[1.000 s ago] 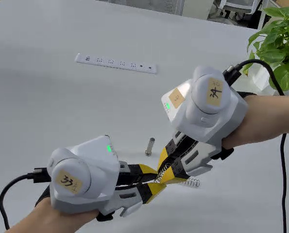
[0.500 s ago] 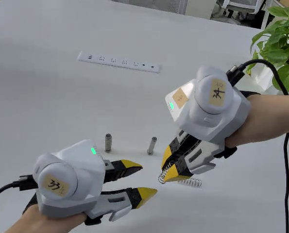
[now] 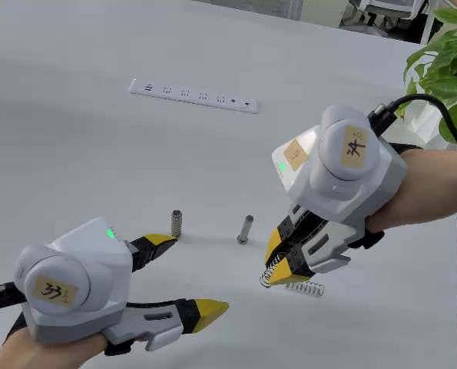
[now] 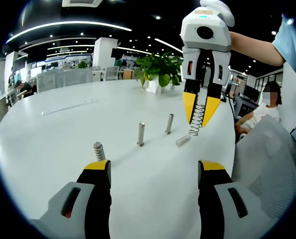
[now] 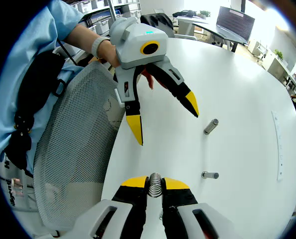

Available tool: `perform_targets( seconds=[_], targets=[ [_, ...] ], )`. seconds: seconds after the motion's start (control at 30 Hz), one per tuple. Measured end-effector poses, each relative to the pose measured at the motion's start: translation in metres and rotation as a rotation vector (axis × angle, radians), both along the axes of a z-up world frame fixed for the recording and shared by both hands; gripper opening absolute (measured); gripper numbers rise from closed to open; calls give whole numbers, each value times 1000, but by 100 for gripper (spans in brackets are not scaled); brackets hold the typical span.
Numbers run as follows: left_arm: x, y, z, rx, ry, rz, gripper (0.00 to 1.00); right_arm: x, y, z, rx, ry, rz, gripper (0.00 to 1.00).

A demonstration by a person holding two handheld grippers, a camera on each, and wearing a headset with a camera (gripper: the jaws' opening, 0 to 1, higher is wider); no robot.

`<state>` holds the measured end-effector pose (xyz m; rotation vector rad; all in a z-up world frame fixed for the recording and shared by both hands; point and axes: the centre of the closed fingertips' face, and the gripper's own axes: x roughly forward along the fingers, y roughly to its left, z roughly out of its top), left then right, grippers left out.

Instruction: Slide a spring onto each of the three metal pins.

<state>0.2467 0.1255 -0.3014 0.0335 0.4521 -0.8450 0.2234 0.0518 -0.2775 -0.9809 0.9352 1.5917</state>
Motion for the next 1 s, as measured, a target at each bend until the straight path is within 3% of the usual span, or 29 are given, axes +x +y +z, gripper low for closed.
perform_targets(
  seconds=[0.13, 0.2, 0.47, 0.6, 0.77, 0.87, 1.0],
  targets=[
    [8, 11, 2, 23, -30, 58, 81, 9, -2, -1, -8, -21, -2, 7],
    [9, 14, 0, 30, -26, 69, 90, 16, -6, -4, -28, -45, 1, 7],
    [9, 20, -4, 52, -23, 66, 99, 34, -6, -3, -38, -56, -1, 7],
    [5, 19, -8, 88, -16, 28, 99, 50, -4, -2, -47, -87, 5, 7],
    [7, 20, -7, 88, -16, 28, 99, 74, -2, -3, -74, -131, 21, 7],
    [7, 18, -6, 84, -16, 24, 99, 82, -1, -3, -97, -158, 44, 7],
    [8, 16, -7, 86, -17, 19, 99, 85, 5, -3, -107, -158, 59, 7]
  ],
)
